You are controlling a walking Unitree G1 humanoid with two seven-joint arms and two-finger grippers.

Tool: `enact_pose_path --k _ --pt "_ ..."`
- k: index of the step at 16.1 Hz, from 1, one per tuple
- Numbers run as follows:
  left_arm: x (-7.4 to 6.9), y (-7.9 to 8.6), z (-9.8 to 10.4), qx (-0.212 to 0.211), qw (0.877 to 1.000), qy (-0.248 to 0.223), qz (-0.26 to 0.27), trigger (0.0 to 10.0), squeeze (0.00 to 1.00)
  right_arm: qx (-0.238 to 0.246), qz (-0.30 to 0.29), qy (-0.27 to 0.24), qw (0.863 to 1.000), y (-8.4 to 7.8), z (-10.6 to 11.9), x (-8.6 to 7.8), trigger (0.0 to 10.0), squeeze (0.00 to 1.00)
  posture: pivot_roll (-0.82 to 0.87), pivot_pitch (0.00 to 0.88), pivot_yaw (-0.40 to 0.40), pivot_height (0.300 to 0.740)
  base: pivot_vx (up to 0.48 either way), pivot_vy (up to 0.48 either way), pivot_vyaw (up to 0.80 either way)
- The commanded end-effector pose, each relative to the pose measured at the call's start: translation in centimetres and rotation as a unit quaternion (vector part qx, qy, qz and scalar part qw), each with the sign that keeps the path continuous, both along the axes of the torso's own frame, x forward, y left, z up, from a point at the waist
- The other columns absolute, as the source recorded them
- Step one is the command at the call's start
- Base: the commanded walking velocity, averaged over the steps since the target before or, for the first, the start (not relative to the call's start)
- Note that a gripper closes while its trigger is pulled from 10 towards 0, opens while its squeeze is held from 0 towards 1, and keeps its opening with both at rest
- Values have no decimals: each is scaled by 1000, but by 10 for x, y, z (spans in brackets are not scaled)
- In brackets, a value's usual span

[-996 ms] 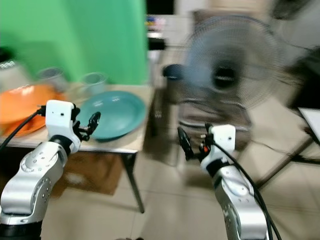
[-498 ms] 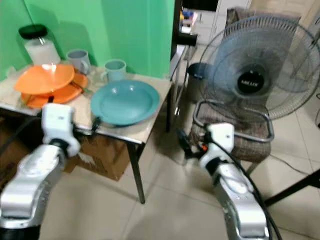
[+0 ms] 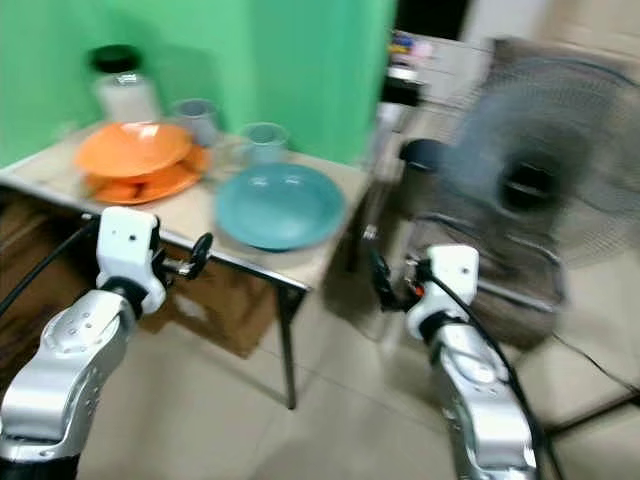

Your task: Setting the table

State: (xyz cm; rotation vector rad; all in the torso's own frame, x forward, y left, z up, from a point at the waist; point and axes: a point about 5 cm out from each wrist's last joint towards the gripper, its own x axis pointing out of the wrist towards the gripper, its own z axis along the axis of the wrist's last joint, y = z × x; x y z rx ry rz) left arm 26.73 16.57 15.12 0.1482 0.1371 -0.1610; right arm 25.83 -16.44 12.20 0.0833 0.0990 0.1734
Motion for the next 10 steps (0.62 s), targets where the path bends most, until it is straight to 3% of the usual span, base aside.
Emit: enact_pose_path --k 1,10 --pt "1 -3 5 0 1000 -9 -12 10000 498 -2 -15 -1 1000 -6 0 1 10000 0 90 0 -5 740 352 0 0" --pt "1 -5 4 5 1000 -5 -30 10000 490 0 -27 -2 1000 -11 1 0 10000 0 75 0 14 740 354 0 0"
